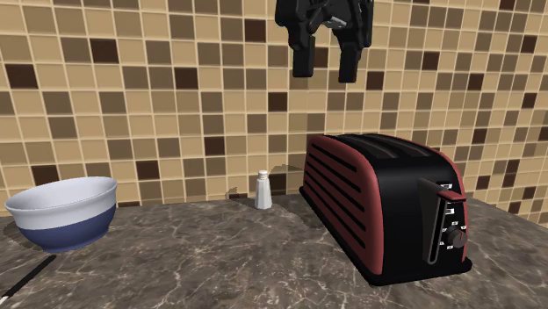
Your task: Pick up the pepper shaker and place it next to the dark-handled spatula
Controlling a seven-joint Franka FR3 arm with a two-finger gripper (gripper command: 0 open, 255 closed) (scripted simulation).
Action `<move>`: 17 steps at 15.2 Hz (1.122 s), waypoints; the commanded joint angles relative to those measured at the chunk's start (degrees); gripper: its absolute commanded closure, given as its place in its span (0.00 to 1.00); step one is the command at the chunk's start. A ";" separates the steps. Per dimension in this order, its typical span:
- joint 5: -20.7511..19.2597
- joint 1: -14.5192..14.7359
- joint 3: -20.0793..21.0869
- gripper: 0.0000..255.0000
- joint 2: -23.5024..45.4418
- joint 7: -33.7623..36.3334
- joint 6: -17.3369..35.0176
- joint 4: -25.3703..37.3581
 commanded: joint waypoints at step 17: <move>-3.14 -1.28 -4.34 0.00 29.48 -5.20 22.53 7.70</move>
